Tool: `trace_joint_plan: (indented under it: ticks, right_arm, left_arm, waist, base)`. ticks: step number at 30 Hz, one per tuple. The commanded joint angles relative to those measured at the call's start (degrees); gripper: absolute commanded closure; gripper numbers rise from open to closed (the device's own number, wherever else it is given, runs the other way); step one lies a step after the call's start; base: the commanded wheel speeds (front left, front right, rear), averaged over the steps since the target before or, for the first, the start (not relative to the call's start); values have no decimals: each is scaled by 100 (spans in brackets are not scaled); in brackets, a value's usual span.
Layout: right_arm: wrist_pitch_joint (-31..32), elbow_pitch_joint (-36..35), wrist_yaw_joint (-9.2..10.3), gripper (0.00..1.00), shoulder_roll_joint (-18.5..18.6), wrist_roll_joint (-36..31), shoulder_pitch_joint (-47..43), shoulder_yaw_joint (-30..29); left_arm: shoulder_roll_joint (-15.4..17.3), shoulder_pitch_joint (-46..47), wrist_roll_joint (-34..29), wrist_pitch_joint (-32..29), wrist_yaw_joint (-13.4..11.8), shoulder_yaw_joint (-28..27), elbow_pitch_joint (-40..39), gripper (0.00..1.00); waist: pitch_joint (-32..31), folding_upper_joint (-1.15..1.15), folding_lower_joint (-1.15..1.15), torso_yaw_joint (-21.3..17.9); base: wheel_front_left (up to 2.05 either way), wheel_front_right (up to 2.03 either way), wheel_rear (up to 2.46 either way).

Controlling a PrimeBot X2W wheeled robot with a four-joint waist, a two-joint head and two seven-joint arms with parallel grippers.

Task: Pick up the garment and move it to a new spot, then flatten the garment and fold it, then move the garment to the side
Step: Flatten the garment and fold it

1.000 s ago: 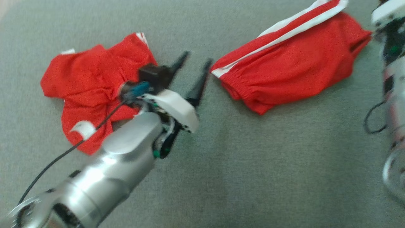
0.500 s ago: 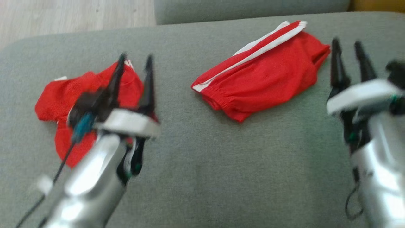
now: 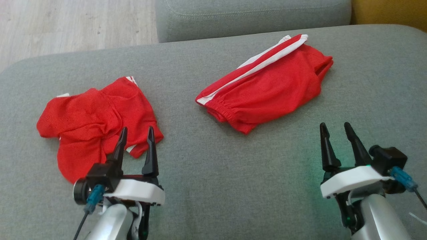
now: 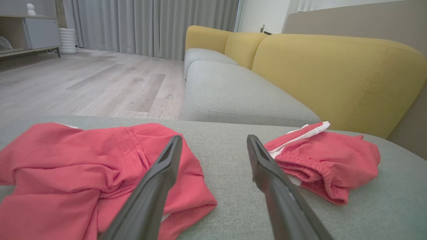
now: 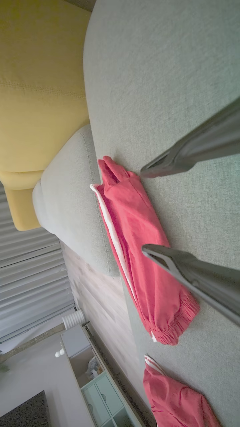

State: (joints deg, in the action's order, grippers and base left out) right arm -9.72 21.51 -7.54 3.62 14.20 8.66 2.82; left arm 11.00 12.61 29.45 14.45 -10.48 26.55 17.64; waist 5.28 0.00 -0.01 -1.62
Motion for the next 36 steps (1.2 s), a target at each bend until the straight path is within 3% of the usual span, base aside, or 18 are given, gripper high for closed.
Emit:
trace_joint_plan:
  ticks: [1,10,15,20,25,31,36]
  right_arm:
    - [-78,-294,5,0,-35,-71,179,42]
    - [313,-708,5,0,-56,-457,656,-311]
    - [1182,-510,5,0,23,-646,1463,-768]
    - [1846,-54,5,0,140,-945,2311,-1434]
    - [2359,876,5,0,235,-1484,3243,-2492]
    - [2713,1878,5,0,533,-2343,3840,-3445]
    - [2663,2353,5,0,602,-2973,4153,-4021]
  left_arm:
    - [-41,174,-121,54,88,-337,-144,0]
    - [-408,394,-660,54,452,-535,-170,0]
    - [-528,613,-848,54,643,-587,-103,0]
    - [-630,761,-936,54,783,-625,-50,0]
    - [-742,911,-1017,54,917,-609,54,0]
    - [-802,954,-1075,54,941,-379,144,0]
    - [-810,928,-952,54,884,-205,106,0]
  waist:
    - [15,0,1,32]
    - [575,0,1,342]
    - [1085,0,1,641]
    - [1400,0,1,882]
    - [1597,0,1,1190]
    - [1673,0,1,1492]
    - [1721,0,1,1622]
  base:
    - [0,0,0]
    - [0,0,0]
    - [0,0,0]
    - [0,0,0]
    - [0,0,0]
    - [0,0,0]
    - [0,0,0]
